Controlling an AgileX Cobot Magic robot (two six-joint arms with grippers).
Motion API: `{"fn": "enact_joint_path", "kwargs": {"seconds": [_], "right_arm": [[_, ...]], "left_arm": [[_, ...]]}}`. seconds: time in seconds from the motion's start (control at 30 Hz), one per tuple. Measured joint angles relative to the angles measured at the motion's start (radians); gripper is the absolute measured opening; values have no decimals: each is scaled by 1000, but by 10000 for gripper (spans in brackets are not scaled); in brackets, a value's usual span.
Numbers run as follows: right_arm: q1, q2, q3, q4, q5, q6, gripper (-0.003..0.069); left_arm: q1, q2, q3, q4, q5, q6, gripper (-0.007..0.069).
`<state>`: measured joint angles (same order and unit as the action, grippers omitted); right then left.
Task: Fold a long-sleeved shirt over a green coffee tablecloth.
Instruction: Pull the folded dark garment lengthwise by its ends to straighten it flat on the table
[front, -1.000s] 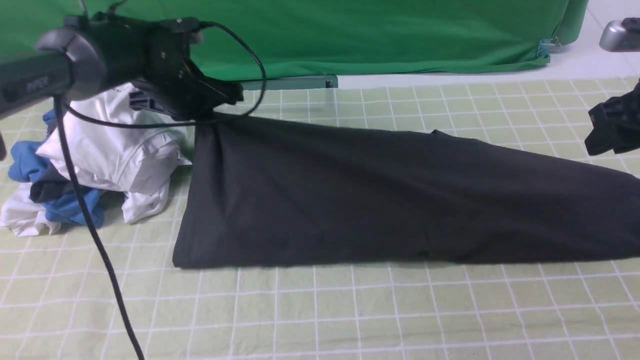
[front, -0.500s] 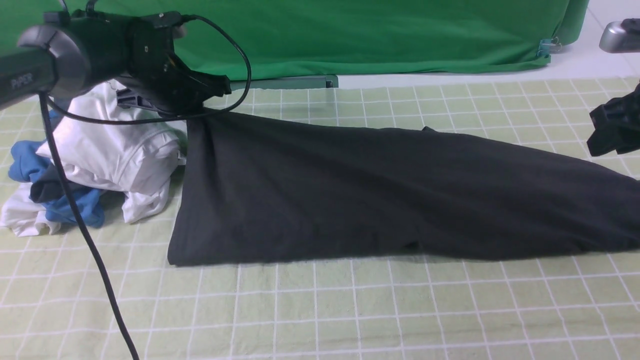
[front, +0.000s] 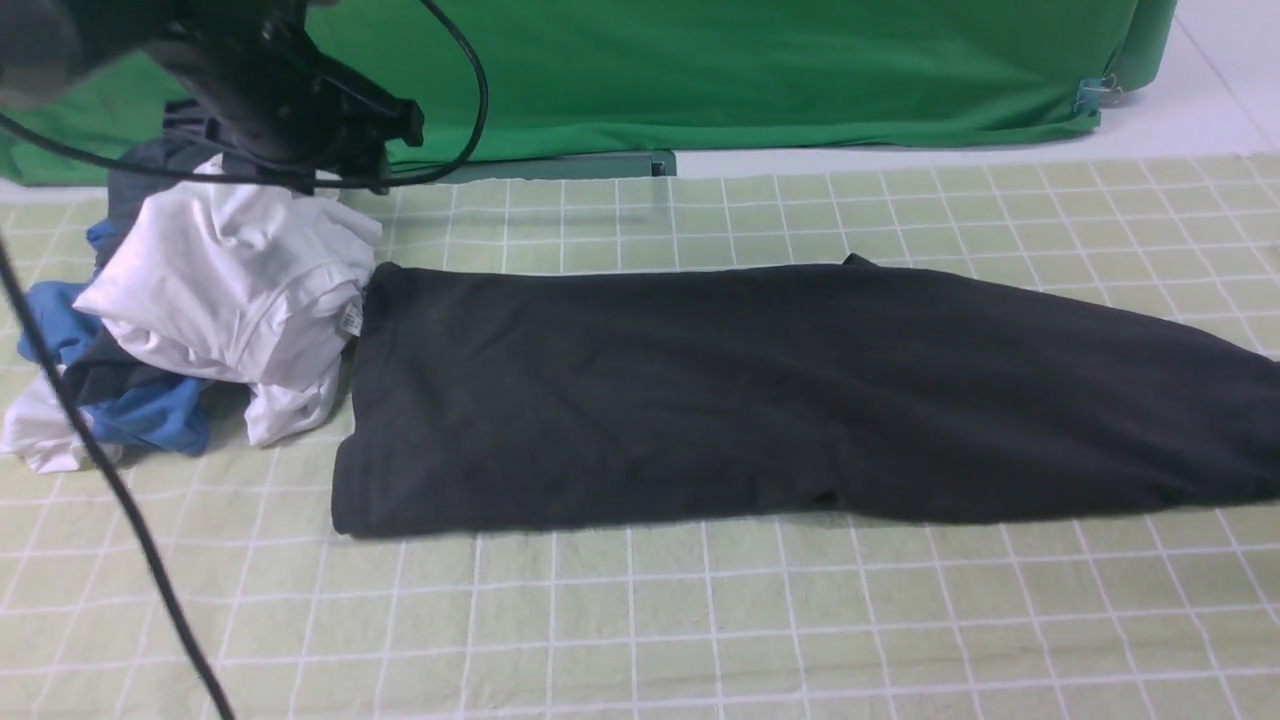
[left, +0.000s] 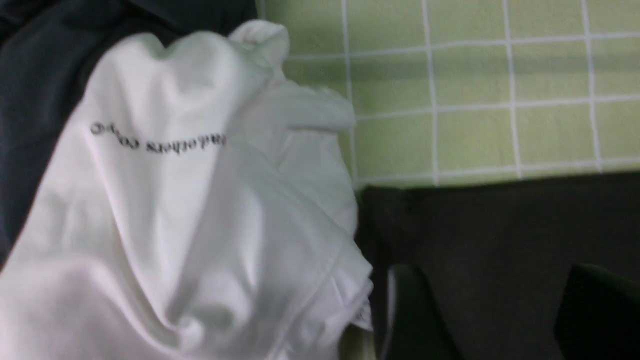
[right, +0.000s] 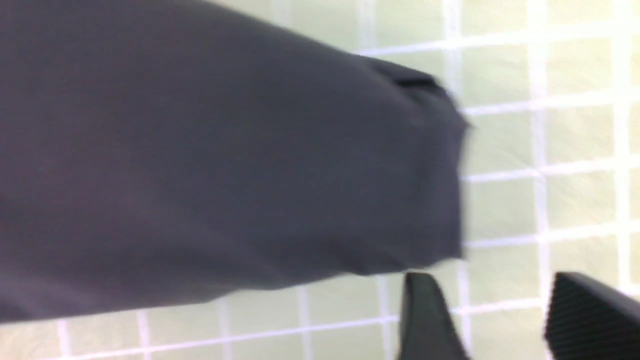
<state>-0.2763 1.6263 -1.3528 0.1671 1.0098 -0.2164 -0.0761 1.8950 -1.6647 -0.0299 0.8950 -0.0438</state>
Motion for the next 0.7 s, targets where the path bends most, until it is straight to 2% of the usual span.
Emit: {"fn": "enact_joint_path", "kwargs": {"seconds": [0.07,0.1,0.17,0.23,0.4,0.57,0.7], "right_arm": [[-42,2,0,-2,2,2,419],[-57,8,0,-3,4,2,453],[-75,26,0,-7,11,2,510],[-79,56,0,-7,20,2,539],[-70,164,0,16,30,0,555],[-64,259,0,40,-10,-2,556],[-64,324,0,73,-26,-22,547]], "left_arm": [[0,-59,63,-64,14,38,137],[-4,-82,98,-81,7,49,84],[-19,-141,207,-104,-29,63,31],[-43,-186,329,-110,-85,70,13],[-102,-205,575,-128,-256,60,2],[-103,-133,685,-127,-375,11,2],[-103,-87,690,-128,-393,0,4]]}}
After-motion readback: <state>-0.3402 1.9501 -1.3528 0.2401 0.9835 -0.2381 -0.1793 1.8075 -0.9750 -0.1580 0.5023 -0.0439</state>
